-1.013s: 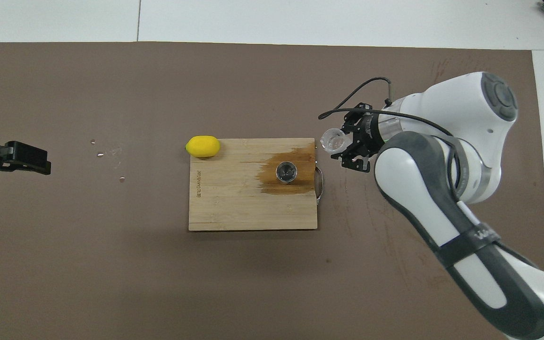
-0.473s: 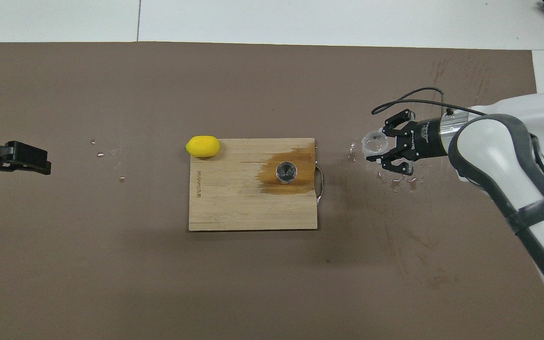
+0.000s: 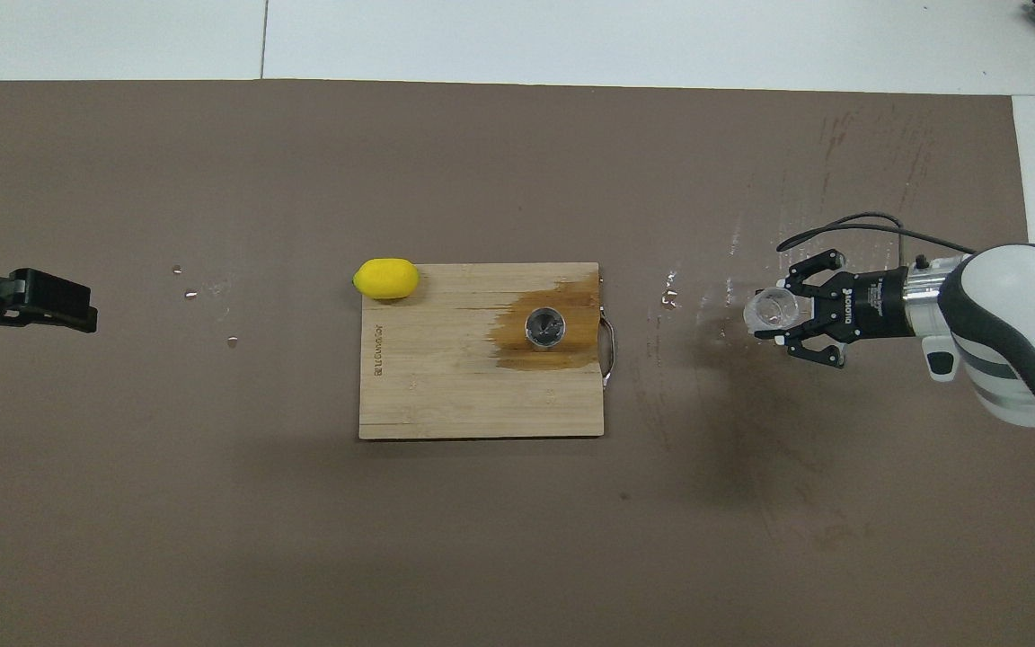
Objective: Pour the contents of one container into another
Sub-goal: 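Turn the clear cup upright and carry it back beside the board, then lower the clear cup onto the table and open the right gripper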
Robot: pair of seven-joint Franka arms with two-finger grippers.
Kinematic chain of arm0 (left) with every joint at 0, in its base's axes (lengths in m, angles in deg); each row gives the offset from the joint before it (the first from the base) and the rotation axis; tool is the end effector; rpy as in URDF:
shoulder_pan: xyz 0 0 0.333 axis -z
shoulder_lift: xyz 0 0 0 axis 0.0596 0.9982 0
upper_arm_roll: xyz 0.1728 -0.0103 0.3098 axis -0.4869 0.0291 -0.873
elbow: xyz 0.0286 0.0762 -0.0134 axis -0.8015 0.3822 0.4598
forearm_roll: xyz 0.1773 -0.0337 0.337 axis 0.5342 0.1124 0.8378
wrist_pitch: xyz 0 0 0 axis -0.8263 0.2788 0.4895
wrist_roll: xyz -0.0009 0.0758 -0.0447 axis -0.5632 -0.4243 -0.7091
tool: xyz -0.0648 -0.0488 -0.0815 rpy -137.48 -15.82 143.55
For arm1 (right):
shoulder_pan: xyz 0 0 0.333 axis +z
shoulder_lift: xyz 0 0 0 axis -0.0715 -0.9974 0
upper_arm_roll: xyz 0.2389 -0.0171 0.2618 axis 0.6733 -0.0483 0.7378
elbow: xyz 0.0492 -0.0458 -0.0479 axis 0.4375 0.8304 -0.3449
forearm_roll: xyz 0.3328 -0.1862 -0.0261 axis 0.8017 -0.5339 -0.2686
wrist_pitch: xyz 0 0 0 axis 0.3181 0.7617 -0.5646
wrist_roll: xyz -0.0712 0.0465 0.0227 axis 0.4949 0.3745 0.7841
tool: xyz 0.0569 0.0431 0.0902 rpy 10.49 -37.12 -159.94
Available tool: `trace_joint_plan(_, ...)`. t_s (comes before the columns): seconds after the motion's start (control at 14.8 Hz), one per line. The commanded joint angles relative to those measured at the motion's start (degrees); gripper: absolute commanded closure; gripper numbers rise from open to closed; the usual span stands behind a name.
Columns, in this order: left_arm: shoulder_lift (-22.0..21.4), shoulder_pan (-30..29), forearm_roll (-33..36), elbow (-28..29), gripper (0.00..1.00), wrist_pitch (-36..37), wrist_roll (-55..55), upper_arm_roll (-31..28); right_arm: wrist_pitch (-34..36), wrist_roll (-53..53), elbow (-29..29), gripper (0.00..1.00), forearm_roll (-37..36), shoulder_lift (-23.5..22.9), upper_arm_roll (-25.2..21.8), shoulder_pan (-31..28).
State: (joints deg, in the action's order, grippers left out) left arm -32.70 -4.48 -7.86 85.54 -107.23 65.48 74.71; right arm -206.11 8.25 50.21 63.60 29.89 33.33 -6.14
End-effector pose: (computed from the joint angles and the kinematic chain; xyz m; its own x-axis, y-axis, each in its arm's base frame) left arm 0.5158 -0.0328 0.6497 0.9985 0.0022 -0.0553 0.0033 -0.9998 0.0191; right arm 0.5649 -0.0291 0.3608 -0.0964 -0.7285 -0.6782 -0.9944 0.1005 0.0334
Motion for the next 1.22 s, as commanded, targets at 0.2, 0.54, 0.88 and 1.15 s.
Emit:
trace_joint_plan(0.2,-0.98,0.19,-0.40,0.41,0.00,0.81,0.41,-0.34,5.81,-15.34,-0.61,1.00,1.75,-5.88,0.74,-10.49)
trace_joint_plan(0.54,-0.98,0.19,-0.40,0.41,0.00,0.81,0.41,-0.34,6.51,-19.30,-1.76,1.00,0.96,-7.99,0.66,-12.87)
trace_joint_plan(0.88,-0.98,0.19,-0.40,0.41,0.00,0.81,0.41,-0.34,6.17,-23.51,-2.11,1.00,0.43,-9.66,0.57,-14.36)
trace_joint_plan(1.15,-0.98,0.19,-0.40,0.50,0.00,0.81,0.32,-0.34,5.03,-23.97,-1.59,1.00,0.52,-9.40,0.48,-14.02)
